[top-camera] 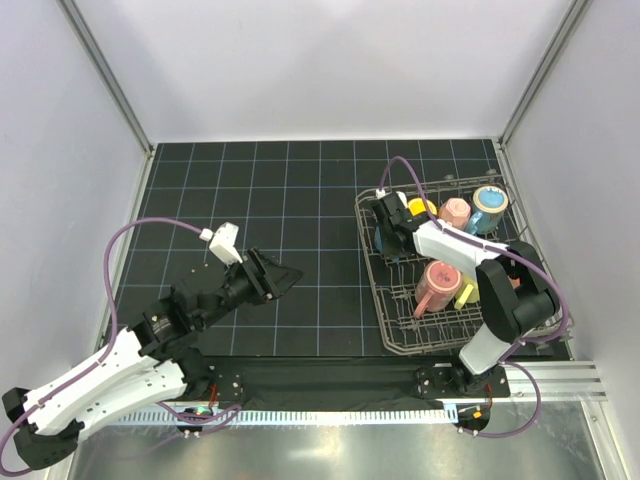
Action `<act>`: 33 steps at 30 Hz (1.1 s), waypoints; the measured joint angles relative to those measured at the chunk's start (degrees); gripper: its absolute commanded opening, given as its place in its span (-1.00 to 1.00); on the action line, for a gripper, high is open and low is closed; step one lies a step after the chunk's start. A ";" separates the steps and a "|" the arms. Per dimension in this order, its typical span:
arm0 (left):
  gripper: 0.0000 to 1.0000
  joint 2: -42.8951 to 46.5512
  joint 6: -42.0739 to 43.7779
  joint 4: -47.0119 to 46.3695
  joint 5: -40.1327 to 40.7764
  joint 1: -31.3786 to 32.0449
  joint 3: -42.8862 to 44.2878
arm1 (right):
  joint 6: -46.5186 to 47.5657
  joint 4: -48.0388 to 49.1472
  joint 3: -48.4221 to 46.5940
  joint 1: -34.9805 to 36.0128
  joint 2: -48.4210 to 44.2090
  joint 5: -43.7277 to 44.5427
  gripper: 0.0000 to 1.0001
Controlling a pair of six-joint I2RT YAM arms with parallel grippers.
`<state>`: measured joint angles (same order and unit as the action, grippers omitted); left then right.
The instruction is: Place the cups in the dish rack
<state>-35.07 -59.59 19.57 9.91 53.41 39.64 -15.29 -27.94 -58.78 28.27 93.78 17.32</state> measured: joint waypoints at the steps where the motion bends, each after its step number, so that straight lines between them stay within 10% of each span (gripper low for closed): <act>1: 0.24 0.00 0.00 0.15 0.00 0.00 0.00 | 0.00 0.09 0.00 0.00 0.00 0.00 -0.73; 12: 0.29 -0.33 -0.50 0.50 0.00 0.00 0.00 | -1.33 -0.31 1.90 0.04 -2.71 -1.79 0.61; 33: 0.34 -0.59 -5.18 -6.40 -0.61 0.00 -8.98 | -6.34 -8.55 4.96 9.66 -48.78 -6.93 0.99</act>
<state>-35.66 -64.77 13.17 9.30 53.41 30.65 -21.63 -36.49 -53.82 37.93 44.99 10.39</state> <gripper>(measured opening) 0.667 0.996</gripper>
